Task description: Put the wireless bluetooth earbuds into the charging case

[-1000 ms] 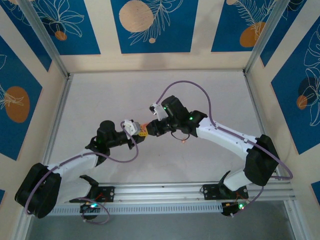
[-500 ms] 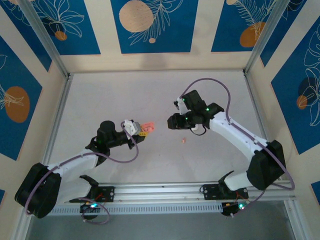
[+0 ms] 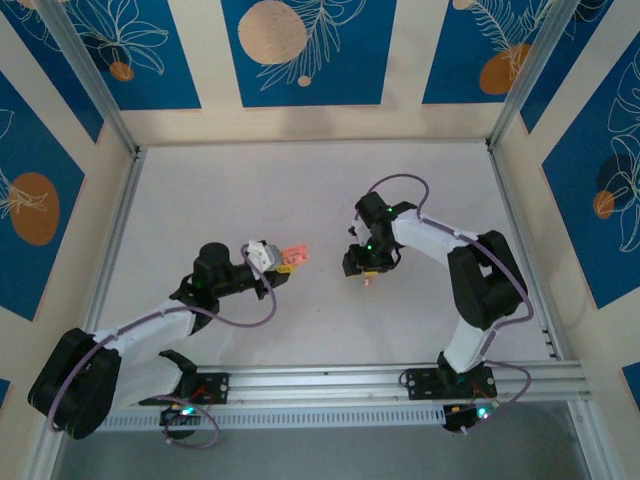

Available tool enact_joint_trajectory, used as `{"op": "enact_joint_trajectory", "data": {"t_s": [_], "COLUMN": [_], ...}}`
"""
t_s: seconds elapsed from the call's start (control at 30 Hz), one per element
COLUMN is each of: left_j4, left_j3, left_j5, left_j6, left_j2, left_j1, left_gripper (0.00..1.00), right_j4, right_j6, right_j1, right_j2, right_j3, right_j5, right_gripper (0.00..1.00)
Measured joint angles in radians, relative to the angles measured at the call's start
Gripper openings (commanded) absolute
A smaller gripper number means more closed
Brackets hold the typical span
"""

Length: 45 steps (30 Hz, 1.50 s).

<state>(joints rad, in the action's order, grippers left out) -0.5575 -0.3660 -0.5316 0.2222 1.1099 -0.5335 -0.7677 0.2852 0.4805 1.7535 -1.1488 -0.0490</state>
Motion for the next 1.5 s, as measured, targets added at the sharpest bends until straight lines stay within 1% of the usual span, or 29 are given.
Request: {"op": "enact_joint_trajectory", "data": {"t_s": [0.27,0.6,0.73,0.87,0.93,1.1,1.27,1.33,1.43,1.5], "left_j4": [0.023,0.024,0.024,0.024,0.024,0.024,0.024,0.024,0.025,0.025], "left_j3": [0.001,0.001,0.001,0.001,0.002,0.002,0.002,0.002,0.002,0.002], "left_j5": [0.014,0.017,0.017,0.017,0.017,0.017,0.017,0.017,0.017,0.017], "left_j6": [0.021,0.024,0.024,0.024,0.024,0.024,0.023,0.023,0.024,0.024], "left_j2": [-0.016,-0.009,-0.008,-0.008,-0.008,-0.008,-0.008,-0.008,-0.008,-0.008], "left_j1": [-0.001,-0.002,-0.002,-0.002,-0.002,-0.002,-0.002,-0.002,-0.002,-0.002], "left_gripper": [0.22,0.22,0.22,0.22,0.22,0.22,0.22,0.22,0.22,0.22], "right_j4": [0.021,-0.063,-0.084,-0.109,-0.122,-0.148,-0.146,-0.146,-0.15,-0.151], "right_j6": [-0.038,-0.047,-0.046,-0.042,-0.04,-0.032,-0.031,-0.031,-0.031,-0.031], "right_j1": [-0.006,-0.006,-0.006,-0.006,-0.006,-0.002,0.003,0.005,0.016,0.032], "right_j2": [0.109,0.108,0.106,0.1,0.1,0.1,0.1,0.1,0.1,0.1], "right_j3": [-0.046,-0.046,-0.039,-0.029,-0.025,-0.025,-0.026,-0.029,-0.045,-0.058], "right_j5": [-0.018,0.048,0.05,0.045,0.044,0.043,0.045,0.047,0.051,0.062], "right_gripper": [0.54,0.55,0.53,0.49,0.46,0.36,0.3,0.3,0.34,0.35]}}
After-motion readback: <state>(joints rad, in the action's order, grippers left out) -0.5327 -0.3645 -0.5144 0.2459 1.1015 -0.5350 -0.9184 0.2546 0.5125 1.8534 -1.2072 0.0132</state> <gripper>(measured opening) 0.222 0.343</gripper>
